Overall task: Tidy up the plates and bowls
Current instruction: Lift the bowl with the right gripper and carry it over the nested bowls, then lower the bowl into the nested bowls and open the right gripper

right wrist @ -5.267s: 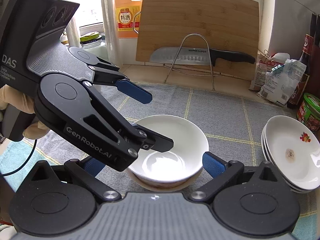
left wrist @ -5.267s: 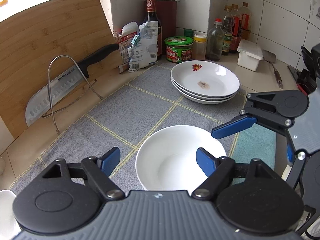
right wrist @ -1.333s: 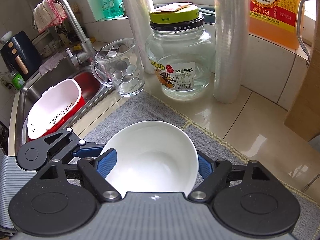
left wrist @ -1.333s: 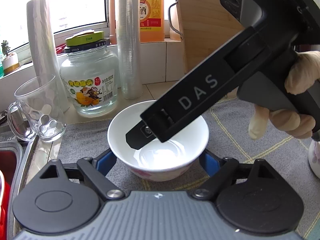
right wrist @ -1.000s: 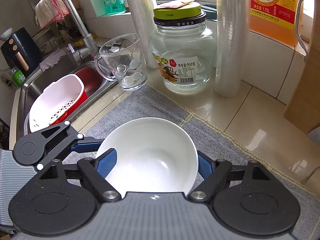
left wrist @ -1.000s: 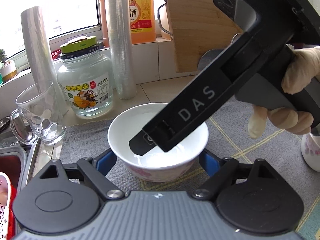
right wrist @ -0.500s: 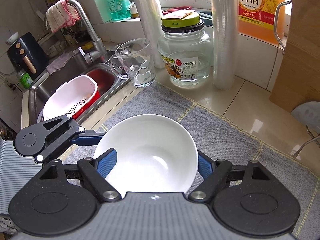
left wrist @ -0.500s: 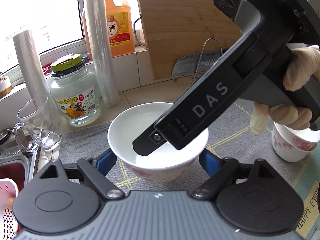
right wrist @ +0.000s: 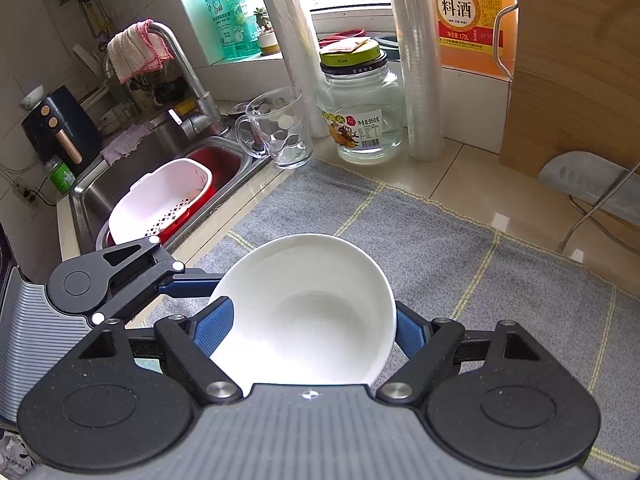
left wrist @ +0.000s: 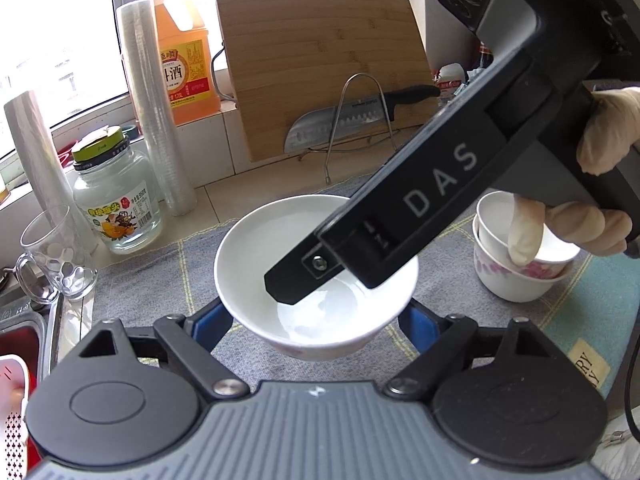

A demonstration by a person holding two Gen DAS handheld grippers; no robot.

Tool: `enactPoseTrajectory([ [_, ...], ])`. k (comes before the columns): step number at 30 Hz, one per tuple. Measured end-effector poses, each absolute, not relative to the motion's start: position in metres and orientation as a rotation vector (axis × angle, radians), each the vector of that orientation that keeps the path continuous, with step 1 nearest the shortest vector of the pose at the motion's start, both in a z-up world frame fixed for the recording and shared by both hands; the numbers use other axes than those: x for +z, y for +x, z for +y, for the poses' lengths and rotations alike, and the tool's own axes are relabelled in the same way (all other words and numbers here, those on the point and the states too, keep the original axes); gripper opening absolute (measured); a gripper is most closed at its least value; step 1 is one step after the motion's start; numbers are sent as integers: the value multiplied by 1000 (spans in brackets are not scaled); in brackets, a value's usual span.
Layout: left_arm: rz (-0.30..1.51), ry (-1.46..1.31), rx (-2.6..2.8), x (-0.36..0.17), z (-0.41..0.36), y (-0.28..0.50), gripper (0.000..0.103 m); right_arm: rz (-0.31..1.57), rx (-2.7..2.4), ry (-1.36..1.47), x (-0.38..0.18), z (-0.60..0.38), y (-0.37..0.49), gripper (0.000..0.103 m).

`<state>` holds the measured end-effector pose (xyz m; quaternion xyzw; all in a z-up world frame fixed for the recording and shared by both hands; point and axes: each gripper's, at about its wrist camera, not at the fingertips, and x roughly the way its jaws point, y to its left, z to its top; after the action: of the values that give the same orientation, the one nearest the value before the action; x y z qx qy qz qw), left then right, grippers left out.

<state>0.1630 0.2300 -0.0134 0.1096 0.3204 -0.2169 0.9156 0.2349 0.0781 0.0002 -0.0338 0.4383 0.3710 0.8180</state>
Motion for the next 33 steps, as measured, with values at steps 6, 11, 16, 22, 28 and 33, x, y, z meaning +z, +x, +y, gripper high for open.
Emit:
enactPoseTrajectory([
  [6,642,233,-491,-3,215,150,89,924,756,-68,6,58,217,87],
  [11,628,248,-538,2,197,145,89,912,717,-50,13,35,203,88],
  [16,605,268,-593,7,176,143,89,889,669,-30,23,9,192,87],
  [22,574,276,-667,11,148,145,89,866,592,-22,34,-22,181,88],
  [28,563,275,-730,9,123,150,89,851,514,1,38,-51,174,88],
  [33,565,283,-776,7,105,153,89,849,464,7,38,-68,169,88],
])
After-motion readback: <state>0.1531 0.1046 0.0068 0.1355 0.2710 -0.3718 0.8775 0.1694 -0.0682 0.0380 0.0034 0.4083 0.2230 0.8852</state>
